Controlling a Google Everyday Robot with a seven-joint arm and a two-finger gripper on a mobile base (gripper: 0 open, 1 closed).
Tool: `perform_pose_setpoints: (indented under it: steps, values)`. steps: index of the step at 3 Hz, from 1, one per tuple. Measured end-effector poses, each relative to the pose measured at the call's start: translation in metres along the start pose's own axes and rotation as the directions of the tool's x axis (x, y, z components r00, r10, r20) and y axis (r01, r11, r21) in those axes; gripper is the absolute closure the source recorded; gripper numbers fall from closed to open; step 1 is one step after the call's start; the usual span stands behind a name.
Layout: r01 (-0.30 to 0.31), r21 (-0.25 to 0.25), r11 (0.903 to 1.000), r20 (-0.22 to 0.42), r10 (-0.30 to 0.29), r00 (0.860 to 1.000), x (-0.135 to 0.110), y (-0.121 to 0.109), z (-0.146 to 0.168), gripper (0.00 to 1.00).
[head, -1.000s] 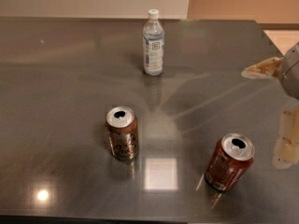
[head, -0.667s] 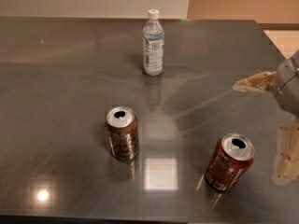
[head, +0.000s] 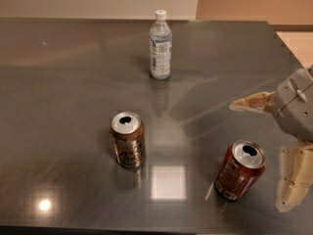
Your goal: Move coke can near blue plastic bottle
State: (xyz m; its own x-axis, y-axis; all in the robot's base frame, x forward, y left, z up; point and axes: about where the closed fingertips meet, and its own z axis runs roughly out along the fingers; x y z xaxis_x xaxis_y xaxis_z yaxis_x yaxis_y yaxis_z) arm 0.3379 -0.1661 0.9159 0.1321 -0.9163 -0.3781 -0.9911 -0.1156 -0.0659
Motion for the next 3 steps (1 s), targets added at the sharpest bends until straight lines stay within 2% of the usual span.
perform_pose_setpoints:
  steps: [1, 2, 3]
  values:
    - [0.005, -0.018, 0.9998, 0.007, -0.004, 1.0, -0.0016, 0.0017, 0.0095, 0.0]
    - [-0.003, -0.031, 0.9995, -0.004, 0.002, 1.0, -0.0015, 0.0012, 0.0153, 0.18]
    - [-0.01, -0.039, 0.9992, -0.008, 0.01, 1.0, -0.0013, 0.0019, 0.0169, 0.42]
